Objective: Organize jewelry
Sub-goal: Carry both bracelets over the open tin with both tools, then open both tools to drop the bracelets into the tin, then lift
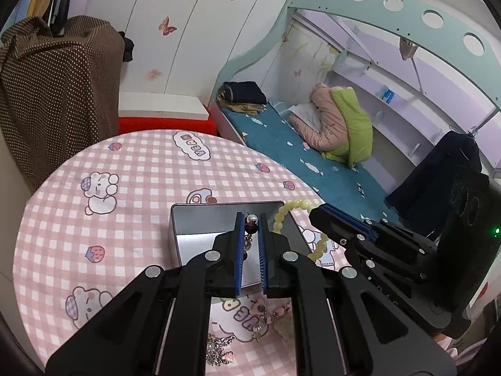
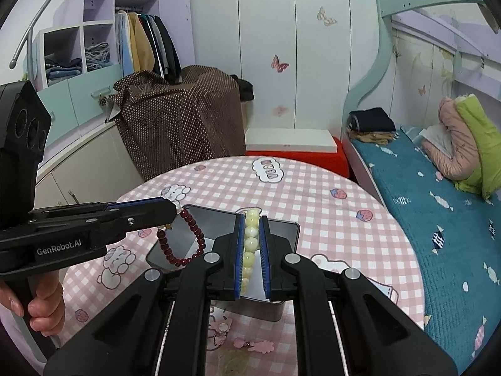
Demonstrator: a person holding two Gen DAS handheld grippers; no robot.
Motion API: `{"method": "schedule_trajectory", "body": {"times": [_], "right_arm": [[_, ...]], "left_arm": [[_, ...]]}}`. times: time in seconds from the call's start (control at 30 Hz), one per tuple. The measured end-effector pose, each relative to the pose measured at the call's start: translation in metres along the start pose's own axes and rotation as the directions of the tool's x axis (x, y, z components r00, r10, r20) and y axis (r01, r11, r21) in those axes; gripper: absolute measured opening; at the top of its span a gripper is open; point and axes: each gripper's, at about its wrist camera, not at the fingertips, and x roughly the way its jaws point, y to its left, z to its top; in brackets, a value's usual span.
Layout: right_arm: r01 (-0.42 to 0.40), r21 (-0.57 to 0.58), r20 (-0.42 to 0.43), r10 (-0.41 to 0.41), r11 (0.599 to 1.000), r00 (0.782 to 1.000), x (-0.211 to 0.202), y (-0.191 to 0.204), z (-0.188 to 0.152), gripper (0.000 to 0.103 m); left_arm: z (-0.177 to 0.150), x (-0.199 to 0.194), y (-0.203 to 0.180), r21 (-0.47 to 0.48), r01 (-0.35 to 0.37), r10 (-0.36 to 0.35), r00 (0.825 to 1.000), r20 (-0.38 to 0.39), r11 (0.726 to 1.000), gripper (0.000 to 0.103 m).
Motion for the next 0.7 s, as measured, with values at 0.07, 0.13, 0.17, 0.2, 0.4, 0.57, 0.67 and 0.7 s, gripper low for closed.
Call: {"method": "schedule_trajectory", "body": {"times": [0.07,0.13,0.17,0.2,0.4,0.57,0.67,0.7], "right_arm": [[-0.004,0.005,-0.009,0.004,1.000,1.000,0.003,-0.002,-0.001,0.009],[-0.003,0.016,-0.006,0.003,1.000,1.000,0.004,-0.003,-0.001,0.010],[-0.002,0.019,-0.005,0.002,1.000,1.000,0.004,-0.004,-0.001,0.010],[-0.001,0.022,-0.002,0.001,1.000,1.000,0.003,-0.006,0.000,0.012],[0.047,0.038,0.003,-0.047,0.998,0.999,0.002,-0.015,-0.001,0.041],[0.067,0.058,-0.011,-0.066,0.996,0.998,0.002,-0.022,-0.003,0.044],[0.070,0.062,-0.011,-0.069,0.996,0.998,0.000,-0.023,-0.004,0.044],[0.072,0.062,-0.010,-0.072,0.995,0.997,-0.001,-0.023,-0.004,0.045]], "left_arm": [[-0.001,0.006,0.002,0.000,-0.006,0.006,1.000,-0.009,1.000,0.009],[-0.001,0.011,0.003,-0.004,-0.004,0.004,1.000,-0.020,1.000,0.009],[0.000,0.012,0.003,-0.004,-0.004,0.004,1.000,-0.023,1.000,0.009],[-0.001,0.015,0.003,-0.002,-0.006,0.006,1.000,-0.026,1.000,0.009],[-0.001,0.020,0.003,0.006,-0.021,0.021,0.999,-0.034,1.000,0.009],[-0.003,0.021,0.001,0.028,-0.043,0.044,0.998,-0.035,0.999,0.019],[-0.005,0.022,0.001,0.034,-0.069,0.070,0.997,-0.039,0.997,0.030],[-0.005,0.022,0.001,0.033,-0.070,0.071,0.997,-0.042,0.997,0.030]]}}
